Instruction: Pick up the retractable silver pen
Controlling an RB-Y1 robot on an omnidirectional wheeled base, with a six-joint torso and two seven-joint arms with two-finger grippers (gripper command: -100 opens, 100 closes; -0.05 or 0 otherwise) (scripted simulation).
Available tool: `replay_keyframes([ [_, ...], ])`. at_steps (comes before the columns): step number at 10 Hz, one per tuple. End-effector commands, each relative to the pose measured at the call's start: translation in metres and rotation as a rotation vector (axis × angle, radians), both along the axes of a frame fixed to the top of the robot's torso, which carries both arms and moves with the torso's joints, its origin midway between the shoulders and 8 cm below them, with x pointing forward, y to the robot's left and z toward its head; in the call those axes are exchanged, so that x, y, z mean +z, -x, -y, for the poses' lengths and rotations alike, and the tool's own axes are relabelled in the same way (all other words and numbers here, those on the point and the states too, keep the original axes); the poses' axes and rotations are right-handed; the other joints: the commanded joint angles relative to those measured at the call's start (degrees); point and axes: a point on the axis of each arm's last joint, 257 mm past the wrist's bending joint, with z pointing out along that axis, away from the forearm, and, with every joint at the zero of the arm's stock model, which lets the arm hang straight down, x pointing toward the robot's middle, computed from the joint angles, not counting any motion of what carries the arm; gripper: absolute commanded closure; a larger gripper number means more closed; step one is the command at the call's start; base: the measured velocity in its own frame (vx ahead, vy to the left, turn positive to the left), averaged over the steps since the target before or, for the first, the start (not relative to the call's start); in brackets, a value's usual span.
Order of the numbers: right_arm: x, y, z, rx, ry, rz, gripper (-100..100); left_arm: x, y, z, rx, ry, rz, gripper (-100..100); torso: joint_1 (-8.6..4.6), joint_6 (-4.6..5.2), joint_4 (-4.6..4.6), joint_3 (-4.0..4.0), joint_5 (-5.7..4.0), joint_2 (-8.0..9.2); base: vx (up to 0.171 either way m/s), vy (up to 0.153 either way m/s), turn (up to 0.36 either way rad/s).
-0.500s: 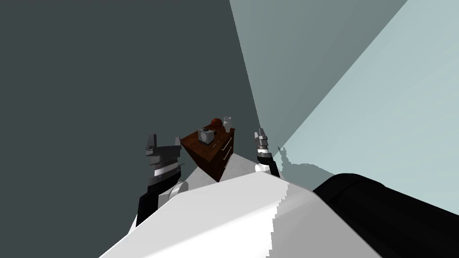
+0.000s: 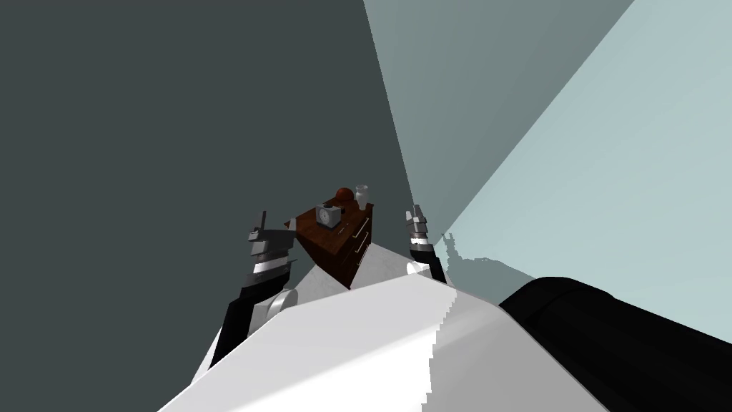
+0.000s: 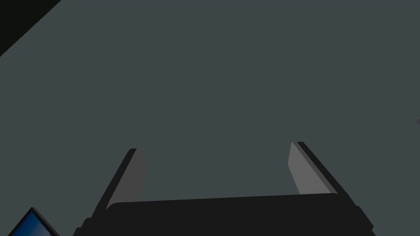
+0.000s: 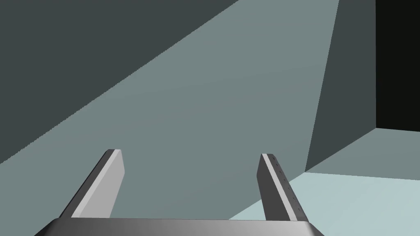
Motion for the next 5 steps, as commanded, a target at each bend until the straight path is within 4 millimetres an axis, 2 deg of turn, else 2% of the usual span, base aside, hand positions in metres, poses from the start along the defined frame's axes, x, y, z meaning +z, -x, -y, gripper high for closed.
replay_keyframes([
  [1, 0.000, 0.000, 0.000, 0.000, 0.000, 0.000, 0, -0.004, -0.006, 0.002, -0.020, 0.006, -0.023, -100, 0.00, 0.00, 0.00, 0.00, 0.00, 0.00, -0.062, 0.013, -0.016],
  [5, 0.000, 0.000, 0.000, 0.000, 0.000, 0.000, 0, -0.020, -0.028, 0.010, -0.110, 0.055, -0.112, -100, -0.06, -0.01, 0.00, -0.02, -0.01, -0.04, -0.065, 0.007, -0.040],
])
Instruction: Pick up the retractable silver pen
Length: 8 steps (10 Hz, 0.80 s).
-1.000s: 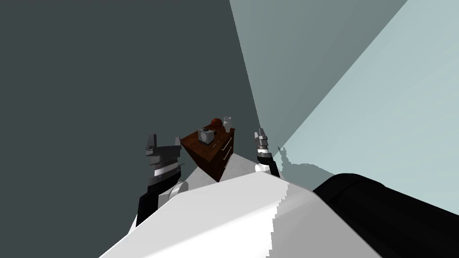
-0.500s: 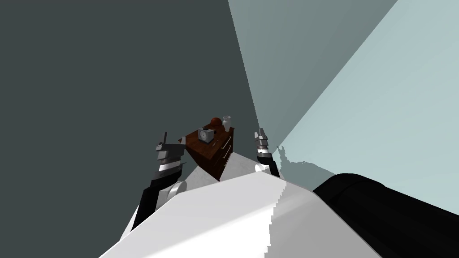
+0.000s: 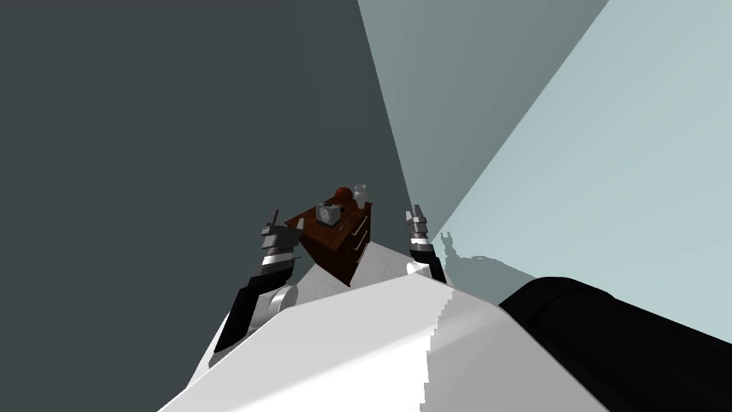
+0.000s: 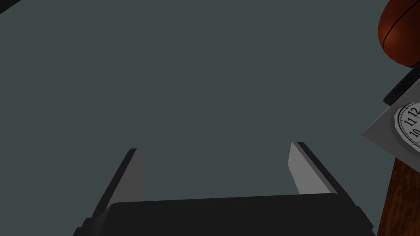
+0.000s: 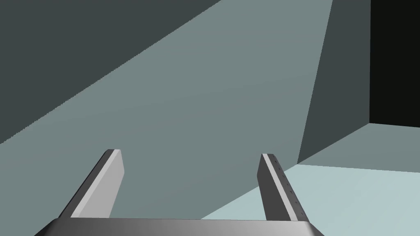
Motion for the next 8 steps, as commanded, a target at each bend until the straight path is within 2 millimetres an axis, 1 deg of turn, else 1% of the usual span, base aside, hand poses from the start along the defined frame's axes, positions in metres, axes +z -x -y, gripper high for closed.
replay_keyframes([
  [1, 0.000, 0.000, 0.000, 0.000, 0.000, 0.000, 0, -0.006, -0.005, 0.001, -0.016, 0.011, -0.035, -100, 0.00, 0.00, 0.00, 0.00, 0.00, 0.00, -0.044, 0.012, -0.025],
  [2, 0.000, 0.000, 0.000, 0.000, 0.000, 0.000, 0, -0.011, -0.012, 0.003, -0.044, 0.035, -0.063, -100, 0.00, -0.02, -0.01, -0.02, 0.00, -0.04, -0.051, 0.013, -0.045],
  [3, 0.000, 0.000, 0.000, 0.000, 0.000, 0.000, 0, -0.014, -0.013, 0.003, -0.044, 0.035, -0.078, -100, 0.01, 0.00, -0.01, -0.02, 0.00, -0.03, -0.046, 0.006, -0.025],
  [4, 0.000, 0.000, 0.000, 0.000, 0.000, 0.000, 0, -0.019, -0.020, 0.005, -0.072, 0.062, -0.105, -100, -0.01, -0.02, -0.01, -0.02, 0.00, -0.05, -0.054, 0.001, -0.044],
  [5, 0.000, 0.000, 0.000, 0.000, 0.000, 0.000, 0, -0.023, -0.022, 0.005, -0.071, 0.062, -0.124, -100, -0.02, 0.00, -0.01, -0.02, 0.00, -0.03, -0.042, 0.002, -0.032],
  [8, 0.000, 0.000, 0.000, 0.000, 0.000, 0.000, 0, -0.037, -0.037, 0.009, -0.123, 0.124, -0.198, -100, -0.03, -0.01, -0.01, -0.04, -0.01, -0.07, -0.045, 0.002, -0.044],
])
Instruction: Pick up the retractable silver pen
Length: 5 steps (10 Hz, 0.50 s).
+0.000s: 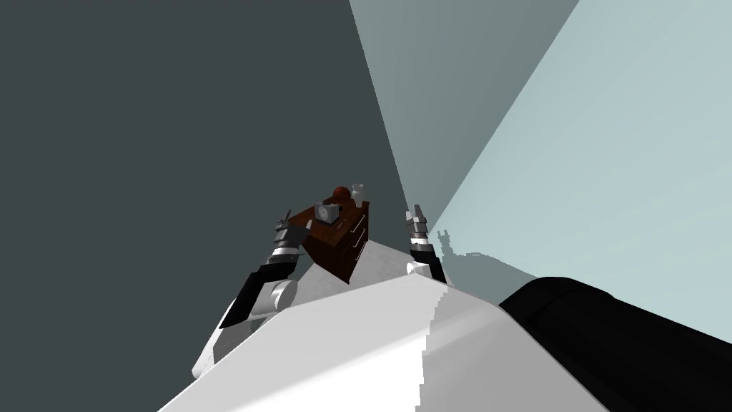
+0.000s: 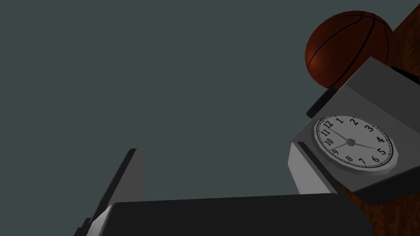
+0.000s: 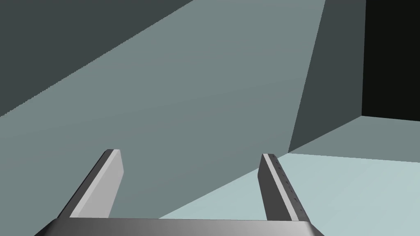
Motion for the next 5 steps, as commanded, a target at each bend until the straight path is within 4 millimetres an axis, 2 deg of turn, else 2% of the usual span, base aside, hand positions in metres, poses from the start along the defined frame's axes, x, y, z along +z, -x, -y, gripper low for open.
replay_keyframes([
  [1, 0.000, 0.000, 0.000, 0.000, 0.000, 0.000, 0, -0.010, -0.005, 0.001, -0.013, 0.018, -0.047, -100, 0.00, 0.00, 0.00, 0.00, 0.00, 0.00, -0.039, 0.003, -0.034],
  [5, 0.000, 0.000, 0.000, 0.000, 0.000, 0.000, 0, -0.034, -0.021, 0.003, -0.056, 0.087, -0.160, -100, -0.02, 0.00, -0.01, -0.01, 0.00, -0.02, -0.037, -0.004, -0.044],
])
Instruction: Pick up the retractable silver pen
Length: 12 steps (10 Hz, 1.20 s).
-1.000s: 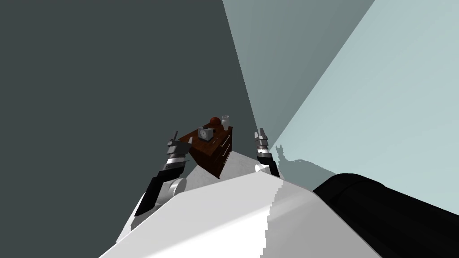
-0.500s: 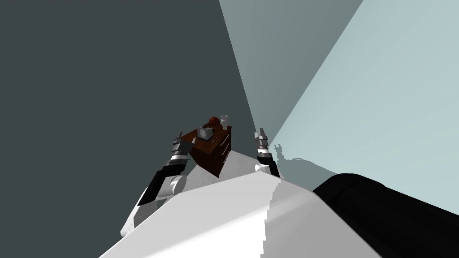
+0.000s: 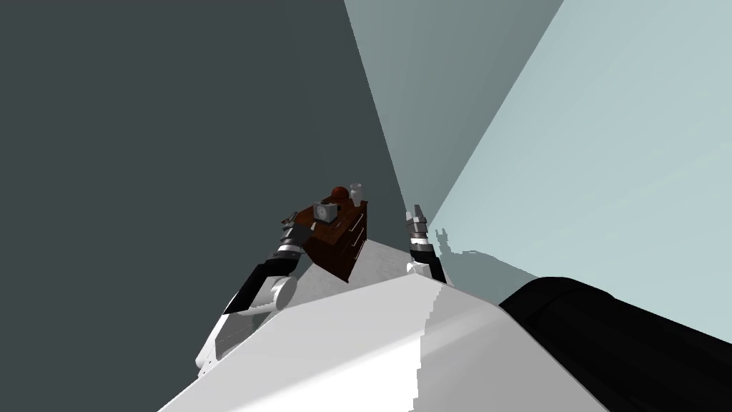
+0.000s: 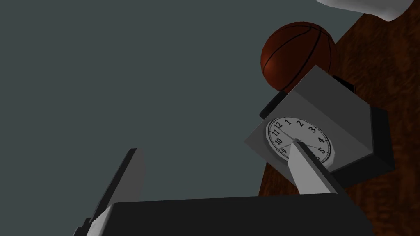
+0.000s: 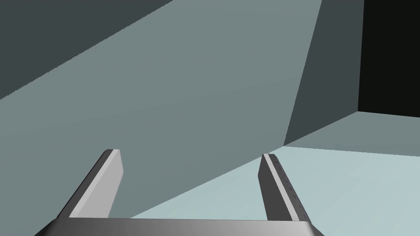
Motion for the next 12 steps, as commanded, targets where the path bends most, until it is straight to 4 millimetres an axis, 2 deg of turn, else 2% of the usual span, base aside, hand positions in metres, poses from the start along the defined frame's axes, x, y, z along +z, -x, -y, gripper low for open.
replay_keyframes([
  [1, 0.000, 0.000, 0.000, 0.000, 0.000, 0.000, 0, -0.012, -0.008, 0.000, -0.021, 0.043, -0.052, -100, 0.00, 0.00, 0.00, 0.00, 0.00, 0.00, -0.036, -0.019, -0.068],
  [7, 0.000, 0.000, 0.000, 0.000, 0.000, 0.000, 0, -0.053, -0.024, 0.000, -0.062, 0.154, -0.237, -100, -0.04, -0.01, -0.02, -0.04, -0.01, -0.07, -0.022, -0.015, -0.047],
  [12, 0.000, 0.000, 0.000, 0.000, 0.000, 0.000, 0, -0.085, -0.029, -0.003, -0.073, 0.224, -0.381, -100, -0.04, -0.01, -0.03, -0.08, -0.01, -0.13, -0.003, -0.021, -0.043],
])
